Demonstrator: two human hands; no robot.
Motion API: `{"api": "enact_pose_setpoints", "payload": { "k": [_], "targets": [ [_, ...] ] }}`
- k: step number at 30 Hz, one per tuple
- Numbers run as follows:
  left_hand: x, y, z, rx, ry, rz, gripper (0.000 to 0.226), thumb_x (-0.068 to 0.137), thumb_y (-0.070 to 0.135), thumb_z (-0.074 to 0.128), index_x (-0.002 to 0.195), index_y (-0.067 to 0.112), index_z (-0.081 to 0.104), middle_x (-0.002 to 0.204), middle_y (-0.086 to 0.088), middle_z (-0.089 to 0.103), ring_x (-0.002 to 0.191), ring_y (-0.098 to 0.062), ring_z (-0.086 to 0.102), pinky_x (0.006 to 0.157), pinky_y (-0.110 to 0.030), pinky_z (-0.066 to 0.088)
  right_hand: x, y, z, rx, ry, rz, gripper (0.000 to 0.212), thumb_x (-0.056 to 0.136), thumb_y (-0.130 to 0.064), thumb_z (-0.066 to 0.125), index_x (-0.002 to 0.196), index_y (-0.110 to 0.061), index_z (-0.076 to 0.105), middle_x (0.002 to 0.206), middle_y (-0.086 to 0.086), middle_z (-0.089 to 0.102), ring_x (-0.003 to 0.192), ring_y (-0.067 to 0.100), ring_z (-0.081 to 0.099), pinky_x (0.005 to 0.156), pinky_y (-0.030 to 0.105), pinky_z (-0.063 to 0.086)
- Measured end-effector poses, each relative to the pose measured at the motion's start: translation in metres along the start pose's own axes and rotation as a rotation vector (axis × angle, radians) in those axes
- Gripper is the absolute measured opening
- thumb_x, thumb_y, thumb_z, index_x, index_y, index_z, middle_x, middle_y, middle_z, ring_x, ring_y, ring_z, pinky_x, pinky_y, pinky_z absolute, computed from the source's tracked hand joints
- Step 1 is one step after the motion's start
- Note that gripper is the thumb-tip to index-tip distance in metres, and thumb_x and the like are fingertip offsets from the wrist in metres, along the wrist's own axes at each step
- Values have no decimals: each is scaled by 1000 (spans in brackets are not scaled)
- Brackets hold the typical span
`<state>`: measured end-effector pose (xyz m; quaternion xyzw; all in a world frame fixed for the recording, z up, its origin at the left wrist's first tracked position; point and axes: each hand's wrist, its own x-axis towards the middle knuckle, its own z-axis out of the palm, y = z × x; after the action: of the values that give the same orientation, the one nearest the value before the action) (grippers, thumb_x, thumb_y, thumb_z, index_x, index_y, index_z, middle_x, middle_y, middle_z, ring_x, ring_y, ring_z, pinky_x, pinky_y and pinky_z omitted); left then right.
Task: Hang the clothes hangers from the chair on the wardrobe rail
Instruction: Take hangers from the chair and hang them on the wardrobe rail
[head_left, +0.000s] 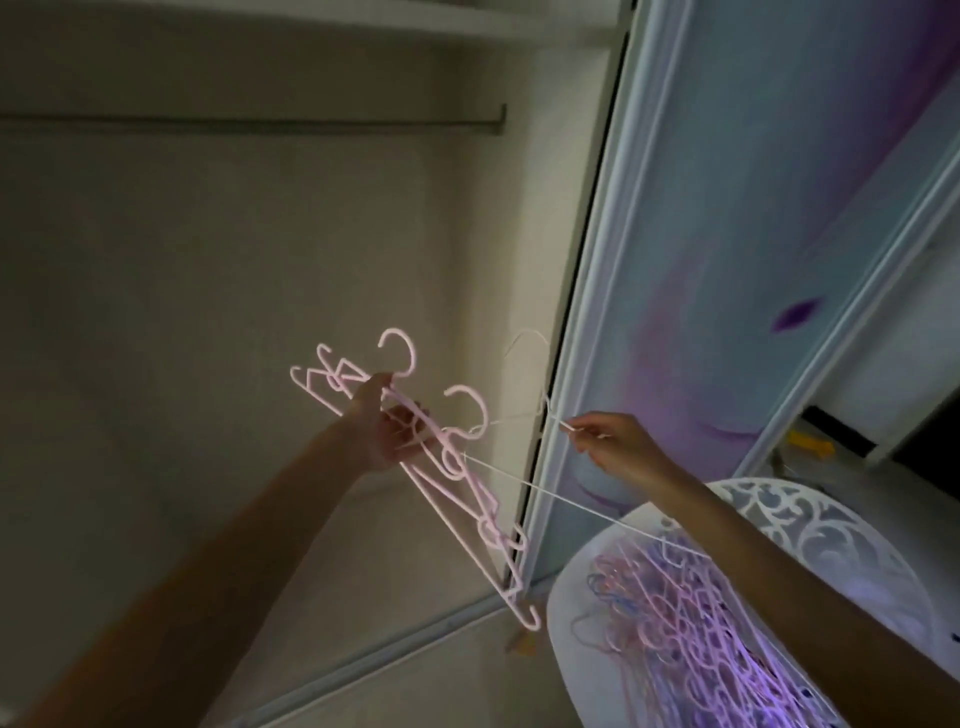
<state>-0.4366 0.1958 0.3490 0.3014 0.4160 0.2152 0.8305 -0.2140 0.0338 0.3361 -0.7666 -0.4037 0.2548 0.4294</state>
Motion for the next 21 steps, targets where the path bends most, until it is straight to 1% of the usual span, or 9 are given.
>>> {"api": "enact_pose_setpoints", "payload": {
  "k": [3, 6, 8, 10, 12, 15, 16, 18, 21],
  "targets": [
    [-15, 45, -28, -65, -16, 43, 38, 86, 40, 48, 68, 8, 52, 62, -5, 51, 65, -18, 51, 49, -37, 57, 8, -46, 26, -23, 47, -49, 20, 87, -2, 56, 90, -19, 66, 63, -5, 59, 37, -7, 48, 41, 5, 34],
    [-19, 84, -44, -73, -59, 74, 37, 87, 40, 46, 69, 8, 51, 66, -5, 49, 66, -18, 50, 67, -37, 55, 20, -87, 43, -32, 95, -85, 23, 86, -4, 55, 91, -23, 66, 68, -3, 61, 50, 2, 51, 51, 16, 41],
    [-18, 110, -49, -78, -67, 97, 37, 88, 40, 46, 68, 8, 51, 59, -5, 53, 66, -18, 50, 73, -39, 48, 33, -112, 51, -39, 137, -127, 24, 87, -5, 54, 96, -23, 67, 72, -1, 62, 56, 7, 50, 53, 17, 40],
    [-14, 132, -49, -85, -64, 127, 37, 87, 39, 47, 67, 9, 51, 52, -5, 54, 65, -17, 50, 73, -39, 47, 47, -136, 58, -43, 162, -163, 25, 88, -8, 53, 101, -26, 65, 74, -2, 61, 58, 8, 50, 54, 16, 40],
    [-5, 154, -48, -81, -76, 166, 36, 87, 39, 47, 68, 9, 52, 52, -4, 55, 62, -18, 53, 72, -40, 47, 66, -160, 61, -41, 196, -198, 26, 90, -11, 52, 104, -28, 65, 80, 0, 62, 64, 8, 52, 59, 19, 41],
    [10, 179, -41, -76, -63, 195, 37, 87, 39, 48, 67, 9, 53, 48, -5, 58, 43, -17, 61, 72, -41, 47, 97, -188, 61, -64, 226, -224, 28, 91, -13, 49, 109, -29, 64, 88, 1, 63, 72, 9, 55, 58, 17, 38],
    [16, 190, -38, -67, -70, 208, 38, 87, 39, 48, 67, 8, 53, 50, -6, 58, 43, -18, 61, 71, -41, 48, 111, -197, 61, -69, 233, -236, 29, 91, -12, 48, 110, -28, 64, 90, 1, 64, 76, 12, 57, 60, 19, 39],
    [29, 206, -32, -58, -84, 238, 39, 88, 40, 47, 67, 8, 54, 60, -6, 56, 57, -18, 58, 71, -41, 48, 138, -213, 61, -82, 252, -252, 32, 89, -12, 47, 113, -25, 64, 96, 4, 65, 83, 17, 59, 68, 23, 41],
    [51, 227, -24, -66, -79, 261, 40, 88, 41, 47, 68, 7, 55, 57, -6, 56, 64, -18, 52, 72, -42, 48, 179, -235, 63, -130, 282, -272, 35, 90, -10, 44, 116, -22, 63, 107, 8, 66, 94, 24, 61, 78, 31, 49]
  ]
}}
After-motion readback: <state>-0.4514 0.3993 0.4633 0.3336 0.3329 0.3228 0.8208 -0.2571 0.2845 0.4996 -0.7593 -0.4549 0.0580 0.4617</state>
